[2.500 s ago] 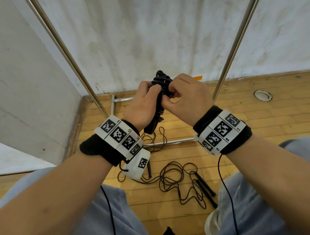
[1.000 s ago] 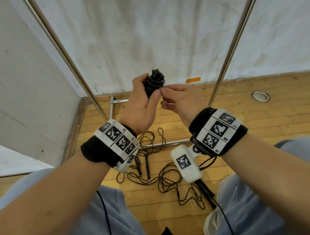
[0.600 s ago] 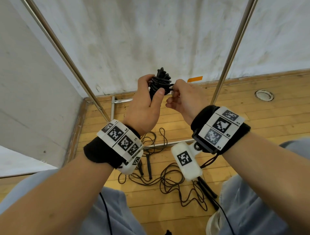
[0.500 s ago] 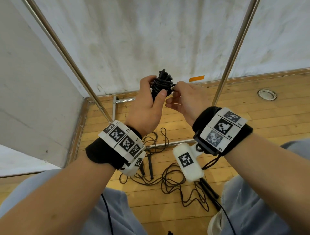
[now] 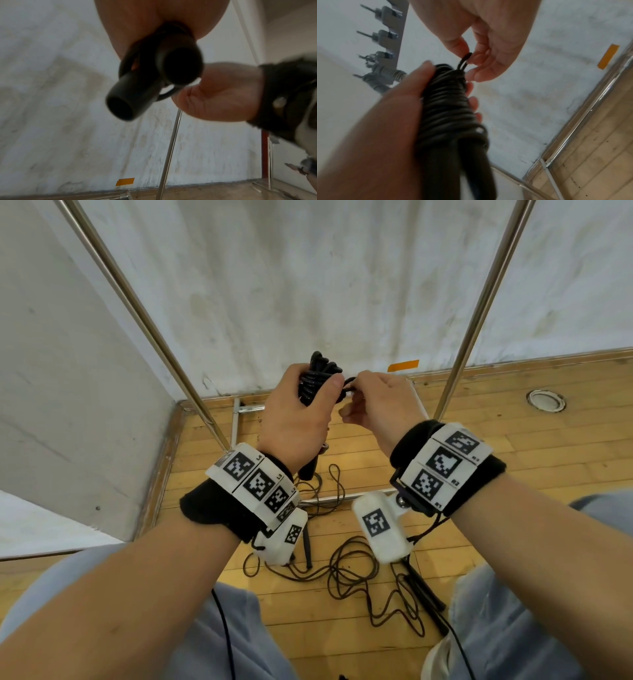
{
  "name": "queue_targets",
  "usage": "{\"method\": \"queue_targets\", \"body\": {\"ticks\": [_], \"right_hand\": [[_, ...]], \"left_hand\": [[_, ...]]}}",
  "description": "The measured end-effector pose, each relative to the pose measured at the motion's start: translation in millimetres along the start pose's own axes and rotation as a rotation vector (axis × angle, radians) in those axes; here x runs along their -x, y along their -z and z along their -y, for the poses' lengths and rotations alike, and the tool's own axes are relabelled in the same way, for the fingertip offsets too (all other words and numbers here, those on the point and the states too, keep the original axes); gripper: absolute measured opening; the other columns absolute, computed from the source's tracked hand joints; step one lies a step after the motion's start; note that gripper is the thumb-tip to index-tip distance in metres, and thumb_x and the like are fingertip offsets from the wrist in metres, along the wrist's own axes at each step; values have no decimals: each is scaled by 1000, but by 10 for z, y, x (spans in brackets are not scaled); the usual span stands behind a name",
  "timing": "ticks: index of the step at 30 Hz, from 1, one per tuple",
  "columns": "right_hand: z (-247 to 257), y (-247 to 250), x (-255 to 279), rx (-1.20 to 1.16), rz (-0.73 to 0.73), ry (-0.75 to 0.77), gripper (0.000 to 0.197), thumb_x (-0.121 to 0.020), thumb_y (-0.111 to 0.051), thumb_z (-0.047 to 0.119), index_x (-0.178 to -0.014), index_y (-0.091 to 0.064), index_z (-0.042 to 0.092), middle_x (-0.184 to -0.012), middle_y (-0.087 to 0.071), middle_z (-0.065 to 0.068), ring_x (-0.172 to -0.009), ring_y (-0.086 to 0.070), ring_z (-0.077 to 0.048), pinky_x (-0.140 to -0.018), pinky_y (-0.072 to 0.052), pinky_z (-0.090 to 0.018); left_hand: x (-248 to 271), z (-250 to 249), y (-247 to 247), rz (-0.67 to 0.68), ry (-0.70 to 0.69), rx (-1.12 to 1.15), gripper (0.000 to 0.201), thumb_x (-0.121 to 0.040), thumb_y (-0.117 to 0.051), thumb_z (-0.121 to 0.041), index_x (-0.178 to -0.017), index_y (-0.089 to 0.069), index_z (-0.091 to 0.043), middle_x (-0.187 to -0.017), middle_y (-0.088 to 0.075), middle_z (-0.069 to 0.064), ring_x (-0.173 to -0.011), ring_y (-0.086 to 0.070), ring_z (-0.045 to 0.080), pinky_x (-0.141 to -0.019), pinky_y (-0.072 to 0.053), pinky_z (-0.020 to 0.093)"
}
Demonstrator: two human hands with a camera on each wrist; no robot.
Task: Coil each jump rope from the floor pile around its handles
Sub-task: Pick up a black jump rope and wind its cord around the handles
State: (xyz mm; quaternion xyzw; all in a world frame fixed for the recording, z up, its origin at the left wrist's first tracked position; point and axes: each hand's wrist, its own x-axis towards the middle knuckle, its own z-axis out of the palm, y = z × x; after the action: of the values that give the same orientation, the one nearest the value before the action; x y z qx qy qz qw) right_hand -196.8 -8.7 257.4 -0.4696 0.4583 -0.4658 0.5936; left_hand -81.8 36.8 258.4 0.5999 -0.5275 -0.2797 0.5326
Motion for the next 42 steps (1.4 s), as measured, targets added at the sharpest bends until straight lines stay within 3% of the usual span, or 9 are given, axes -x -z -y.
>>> {"method": "queue_targets", "body": {"ticks": [5,10,17,21,26,31,36,38,42], "right_hand": [[-34,139,-38,70,-16,45,21,-88,-49,13,-68,-56,10,-49,-51,3,-46,-56,-15,-53,-50,-29],[-82,46,67,126,79,118,22,-92,-54,22,-77,-64,9,-59,-58,-1,-52,-59,-15,-54,-53,-27],[107,-10,87,118,64,127,32,-97,-48,21,-71,-60,8,-54,-53,0,-47,-51,-16,-50,-47,-29],[178,9,65,95,44,107,32,-97,-47,22,-69,-58,9,-47,-47,5,-42,-45,-14,-47,-41,-27],[182,36,69,155,20,129,34,-97,-47,21,-67,-57,8,-48,-47,3,-43,-46,-14,-48,-41,-29],[173,10,118,132,22,169,32,-98,-44,20,-75,-63,8,-66,-65,-2,-59,-65,-17,-55,-52,-26],[169,6,135,78,-33,149,30,-97,-49,18,-75,-66,8,-76,-70,-9,-73,-70,-22,-65,-57,-25],[157,1,138,89,-55,152,29,-96,-49,18,-75,-67,7,-78,-70,-11,-76,-70,-23,-67,-58,-26],[106,-34,173,152,-31,167,29,-97,-48,20,-79,-69,9,-77,-70,-11,-73,-69,-22,-68,-58,-28]], "left_hand": [[49,-32,46,132,49,87,8,-90,-56,-44,-91,-51,-38,-68,-65,-10,-65,-65,28,-45,-55,43],[39,-20,92,153,94,99,8,-96,-51,-40,-96,-47,-34,-87,-64,0,-69,-65,17,-54,-57,50],[60,-131,58,33,37,70,19,-87,-62,-43,-91,-51,-28,-76,-64,-3,-56,-64,9,-43,-53,32],[72,-230,59,10,33,104,20,-89,-62,-41,-90,-54,-23,-74,-66,-2,-58,-67,14,-48,-56,37],[122,-258,77,77,41,143,24,-89,-61,-41,-95,-54,-19,-84,-69,6,-61,-69,16,-46,-55,32],[60,-159,131,192,99,136,15,-93,-56,-40,-96,-48,-27,-90,-67,0,-74,-72,15,-55,-59,39],[-16,-64,145,110,103,137,32,-92,-58,-39,-118,-46,-24,-101,-67,11,-82,-70,20,-66,-57,35],[-11,-45,98,101,70,101,28,-91,-59,-41,-113,-50,-26,-99,-67,7,-84,-69,18,-71,-56,33],[8,-33,26,-16,89,129,28,-80,-72,-40,-88,-57,-18,-71,-66,0,-57,-62,11,-50,-54,24]]}}
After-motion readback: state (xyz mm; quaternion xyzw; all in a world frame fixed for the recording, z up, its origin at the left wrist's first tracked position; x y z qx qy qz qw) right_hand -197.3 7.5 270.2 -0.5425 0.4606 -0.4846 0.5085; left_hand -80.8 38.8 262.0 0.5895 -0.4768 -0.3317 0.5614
